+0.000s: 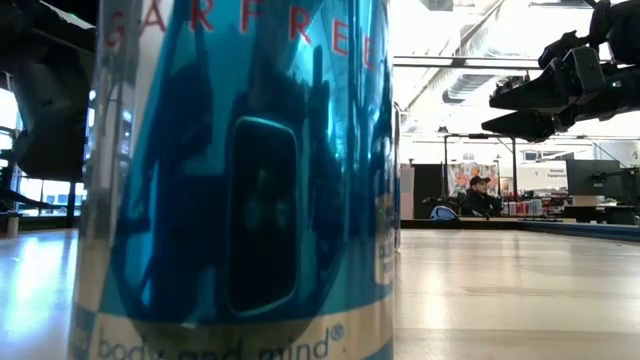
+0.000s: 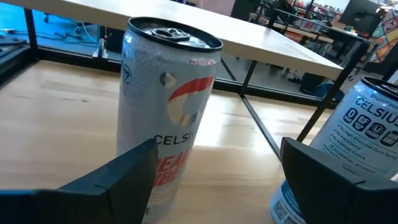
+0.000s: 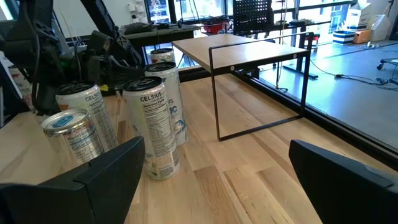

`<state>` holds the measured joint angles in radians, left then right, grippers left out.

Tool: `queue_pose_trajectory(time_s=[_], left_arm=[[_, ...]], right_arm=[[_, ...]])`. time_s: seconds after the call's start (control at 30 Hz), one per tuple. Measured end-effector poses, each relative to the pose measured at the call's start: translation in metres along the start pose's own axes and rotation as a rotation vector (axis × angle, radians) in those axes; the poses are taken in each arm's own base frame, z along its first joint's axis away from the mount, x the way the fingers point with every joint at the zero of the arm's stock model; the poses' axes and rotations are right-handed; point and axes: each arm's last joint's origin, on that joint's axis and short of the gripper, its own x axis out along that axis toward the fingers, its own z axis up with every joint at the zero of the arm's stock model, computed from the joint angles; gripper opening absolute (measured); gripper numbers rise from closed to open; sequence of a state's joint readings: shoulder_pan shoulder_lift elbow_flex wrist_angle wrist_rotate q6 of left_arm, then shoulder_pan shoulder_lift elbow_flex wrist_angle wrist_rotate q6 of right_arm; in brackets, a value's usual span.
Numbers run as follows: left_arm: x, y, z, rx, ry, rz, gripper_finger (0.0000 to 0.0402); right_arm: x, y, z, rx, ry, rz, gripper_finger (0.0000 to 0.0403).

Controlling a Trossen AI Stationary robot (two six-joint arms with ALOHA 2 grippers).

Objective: Place canned beverage on shelf
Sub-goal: Put the top white pink soda can on the shelf

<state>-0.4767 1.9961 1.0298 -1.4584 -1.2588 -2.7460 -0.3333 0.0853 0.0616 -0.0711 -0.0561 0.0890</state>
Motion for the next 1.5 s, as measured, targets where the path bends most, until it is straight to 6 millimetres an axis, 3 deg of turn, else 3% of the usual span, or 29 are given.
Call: queue_pose_trajectory(time_s=[0.5, 1.5], left_arm=[[0.020, -0.004, 0.005, 0.127, -0.046, 0.028, 0.0310], [0.053, -0.004, 0.015, 0.126, -0.073, 0.187, 0.0310]], right_arm=[[0.000, 0.000, 0.000, 0.000, 0.000, 0.000, 0.0387], [0.000, 0.000, 0.000, 0.000, 0.000, 0.000, 0.0387]])
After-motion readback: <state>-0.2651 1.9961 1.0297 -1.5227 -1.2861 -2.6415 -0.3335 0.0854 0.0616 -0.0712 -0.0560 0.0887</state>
